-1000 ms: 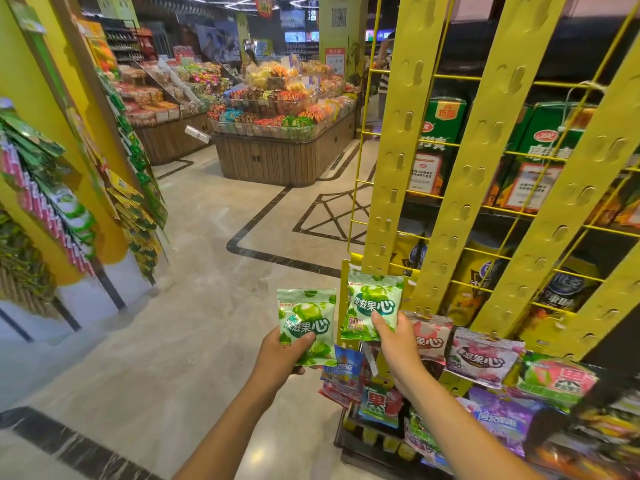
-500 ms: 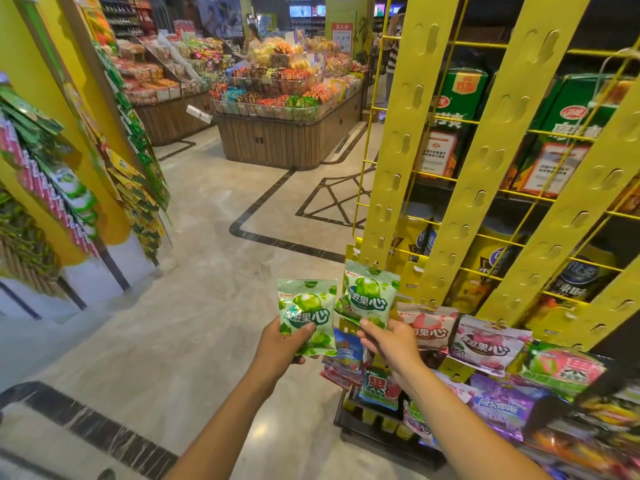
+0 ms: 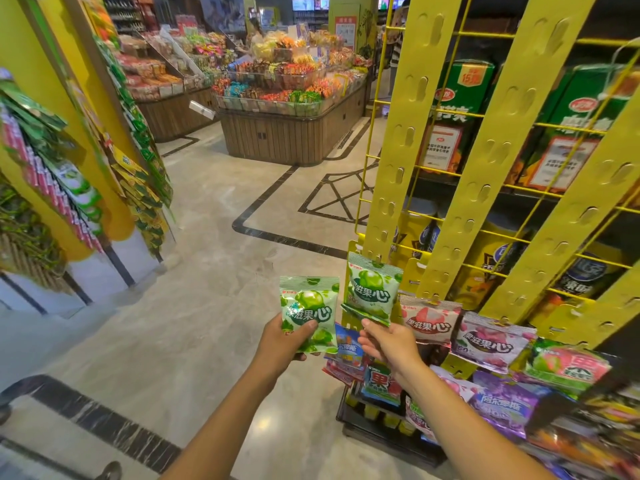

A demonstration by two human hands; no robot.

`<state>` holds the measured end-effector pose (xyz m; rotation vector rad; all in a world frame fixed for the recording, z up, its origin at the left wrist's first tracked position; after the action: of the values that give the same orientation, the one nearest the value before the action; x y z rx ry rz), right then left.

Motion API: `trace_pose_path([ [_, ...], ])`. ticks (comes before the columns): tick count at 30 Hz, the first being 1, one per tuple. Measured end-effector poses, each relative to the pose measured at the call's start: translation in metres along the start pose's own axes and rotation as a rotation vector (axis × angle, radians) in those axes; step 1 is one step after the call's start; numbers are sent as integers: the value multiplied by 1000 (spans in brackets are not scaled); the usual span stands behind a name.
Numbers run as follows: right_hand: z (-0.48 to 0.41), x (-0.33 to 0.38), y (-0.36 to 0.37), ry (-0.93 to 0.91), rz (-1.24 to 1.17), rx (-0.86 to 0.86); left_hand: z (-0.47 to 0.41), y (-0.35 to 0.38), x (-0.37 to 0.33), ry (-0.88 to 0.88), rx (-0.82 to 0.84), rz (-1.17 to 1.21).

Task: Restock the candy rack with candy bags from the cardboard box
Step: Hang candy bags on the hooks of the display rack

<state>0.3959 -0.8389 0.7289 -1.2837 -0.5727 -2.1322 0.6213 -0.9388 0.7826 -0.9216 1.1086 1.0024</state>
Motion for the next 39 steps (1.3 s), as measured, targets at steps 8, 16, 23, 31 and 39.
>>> trace_pose_path([
  [8, 10, 13, -7, -221, 274, 31, 4, 11, -13, 74, 42, -68],
  [16, 47, 54, -6, -382, 188, 76, 17, 46, -52, 198, 169, -62],
  [23, 66, 83, -12, -446, 222, 77, 18, 77, -85, 320, 217, -67],
  [31, 68, 120, -33, -511, 153, -31, 15, 109, -121, 168, 250, 41],
  [39, 63, 132, -37, -513, 151, -47, -2, 123, -121, 89, 270, 42],
])
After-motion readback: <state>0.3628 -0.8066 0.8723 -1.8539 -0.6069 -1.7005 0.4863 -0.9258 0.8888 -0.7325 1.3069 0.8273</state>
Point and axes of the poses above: each hand's wrist, its own z-axis away from the middle knuckle, its own y-axis out of the palm, x = y × z, the point moved 9 cm from there along -z, towards the middle knuckle, and after that the axes turned 8 degrees about -x, right-handed, at the moved point
